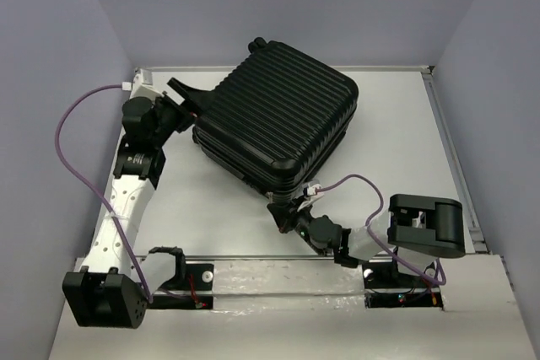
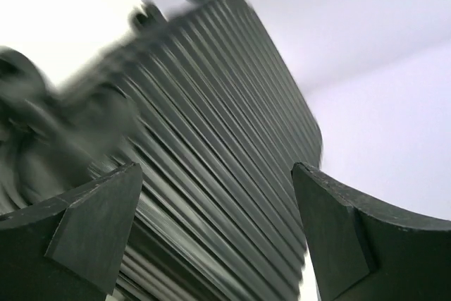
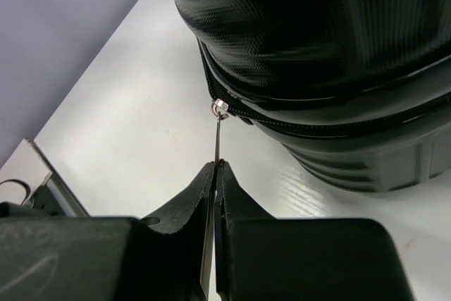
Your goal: Pack the luggage
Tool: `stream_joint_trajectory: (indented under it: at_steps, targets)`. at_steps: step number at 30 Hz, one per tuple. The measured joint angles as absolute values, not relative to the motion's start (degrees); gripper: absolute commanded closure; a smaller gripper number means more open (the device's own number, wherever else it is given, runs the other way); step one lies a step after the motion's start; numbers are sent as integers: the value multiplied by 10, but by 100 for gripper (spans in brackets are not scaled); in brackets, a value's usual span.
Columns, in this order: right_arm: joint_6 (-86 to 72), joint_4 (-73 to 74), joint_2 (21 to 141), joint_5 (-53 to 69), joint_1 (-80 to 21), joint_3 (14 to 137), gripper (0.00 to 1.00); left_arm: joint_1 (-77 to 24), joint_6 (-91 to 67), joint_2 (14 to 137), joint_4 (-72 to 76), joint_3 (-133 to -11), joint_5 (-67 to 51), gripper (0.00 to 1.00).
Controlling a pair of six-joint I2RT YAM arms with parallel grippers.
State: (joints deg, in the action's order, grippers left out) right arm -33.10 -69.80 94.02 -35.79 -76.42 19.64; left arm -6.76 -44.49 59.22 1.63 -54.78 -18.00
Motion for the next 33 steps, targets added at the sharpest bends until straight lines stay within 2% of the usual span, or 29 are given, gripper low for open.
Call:
stream_joint_trajectory:
  at_steps: [4,7,22,33]
  targets:
    - [-333,-695,934,-342,-773,190,93,29,-458,610,58,-529,-206,1]
    - [-334,-694,929,-336,-774,186,93,59,-466,652,73,-526,-214,1]
    - [-337,-695,922,-332,-774,178,93,65,-478,809,81,-582,-212,1]
    - [-339,-694,922,-332,-774,178,93,65,-504,842,135,-593,-225,12]
